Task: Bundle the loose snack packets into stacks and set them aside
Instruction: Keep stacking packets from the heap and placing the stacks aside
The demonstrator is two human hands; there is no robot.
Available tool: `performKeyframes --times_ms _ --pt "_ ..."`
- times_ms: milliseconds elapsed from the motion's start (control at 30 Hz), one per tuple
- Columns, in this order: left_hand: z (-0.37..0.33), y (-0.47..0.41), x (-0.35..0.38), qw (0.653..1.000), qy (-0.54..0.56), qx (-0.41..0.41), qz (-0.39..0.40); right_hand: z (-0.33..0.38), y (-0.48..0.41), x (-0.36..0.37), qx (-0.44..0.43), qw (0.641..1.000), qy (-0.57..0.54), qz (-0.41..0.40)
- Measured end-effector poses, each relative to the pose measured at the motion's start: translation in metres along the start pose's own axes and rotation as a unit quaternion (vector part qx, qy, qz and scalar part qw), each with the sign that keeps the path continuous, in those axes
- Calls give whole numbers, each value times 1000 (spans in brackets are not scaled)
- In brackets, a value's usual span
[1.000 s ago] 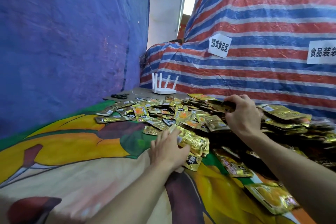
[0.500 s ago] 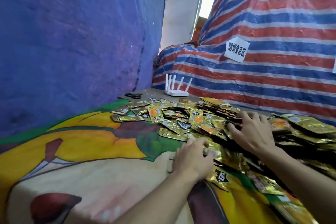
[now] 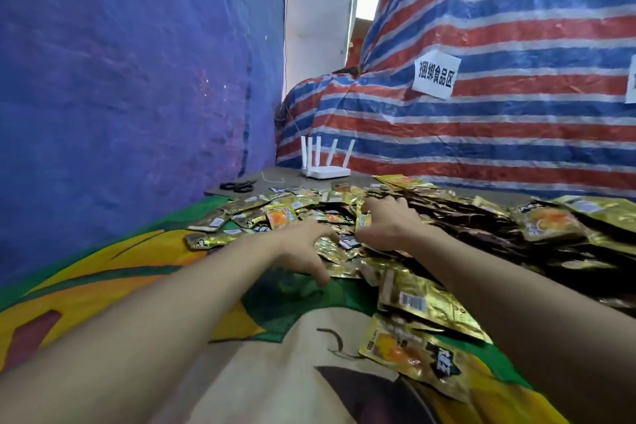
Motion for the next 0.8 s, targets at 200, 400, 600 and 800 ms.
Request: performKeyframes --times_ms 200,400,600,800 --pt "18 -44 8 995 -15 0 95 -8 -53 24 16 985 57 161" --pt "5 -61 13 983 -166 47 58 -8 -74 45 27 960 154 233" --pt "5 -55 27 971 -216 60 -84 -1 -75 52 -21 973 207 102" --pt "10 -39 26 966 -179 46 -179 -4 -63 38 -14 992 128 -8"
Point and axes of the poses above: each hand's wrist, its own y-axis away from the middle knuckle, its own x-axis out of the palm, z = x × y, the point moved 4 cm from there along -y, towards the middle knuckle, and after that the axes turned 2 degrees about y, right-handed, at the moved point
